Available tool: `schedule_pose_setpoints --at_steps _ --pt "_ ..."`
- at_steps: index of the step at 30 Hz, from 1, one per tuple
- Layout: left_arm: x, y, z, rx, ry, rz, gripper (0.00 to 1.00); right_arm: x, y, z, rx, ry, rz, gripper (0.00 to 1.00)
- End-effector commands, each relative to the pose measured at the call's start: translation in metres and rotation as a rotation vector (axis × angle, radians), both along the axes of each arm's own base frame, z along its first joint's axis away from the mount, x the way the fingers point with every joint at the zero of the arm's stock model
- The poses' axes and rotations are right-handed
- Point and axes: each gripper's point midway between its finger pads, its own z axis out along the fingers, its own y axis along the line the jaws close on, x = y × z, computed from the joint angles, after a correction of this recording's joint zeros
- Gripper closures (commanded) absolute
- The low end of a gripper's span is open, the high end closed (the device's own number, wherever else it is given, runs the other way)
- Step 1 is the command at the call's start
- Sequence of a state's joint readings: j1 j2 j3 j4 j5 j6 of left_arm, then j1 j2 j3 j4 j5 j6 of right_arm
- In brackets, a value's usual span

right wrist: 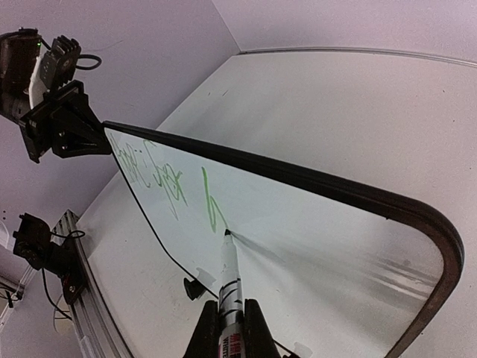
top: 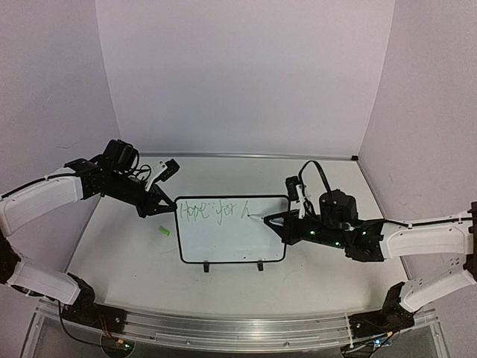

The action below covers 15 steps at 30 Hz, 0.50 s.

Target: Write a sentence on the whiteboard

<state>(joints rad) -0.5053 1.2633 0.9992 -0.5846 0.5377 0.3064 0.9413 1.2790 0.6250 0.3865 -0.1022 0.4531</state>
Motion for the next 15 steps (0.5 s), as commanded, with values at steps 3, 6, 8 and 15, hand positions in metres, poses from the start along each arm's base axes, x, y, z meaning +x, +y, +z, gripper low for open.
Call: schedule_pose_setpoints --at_steps 3,6,8,15 --pt "0.002 0.002 0.000 0.037 -0.030 0.000 1.00 0.005 -0.004 -0.007 -0.020 0.012 -0.029 1.00" --pt "0.003 0.002 0.000 0.038 -0.029 0.001 1.00 0.001 -0.002 0.003 0.000 -0.006 -0.001 1.00" --pt "0.002 0.002 0.000 0.037 -0.031 0.001 1.00 -0.003 -0.003 0.014 0.030 -0.029 0.017 1.00" --pt "0.002 0.002 0.000 0.035 -0.030 -0.001 1.00 -0.001 -0.016 0.034 0.062 -0.075 -0.033 1.00"
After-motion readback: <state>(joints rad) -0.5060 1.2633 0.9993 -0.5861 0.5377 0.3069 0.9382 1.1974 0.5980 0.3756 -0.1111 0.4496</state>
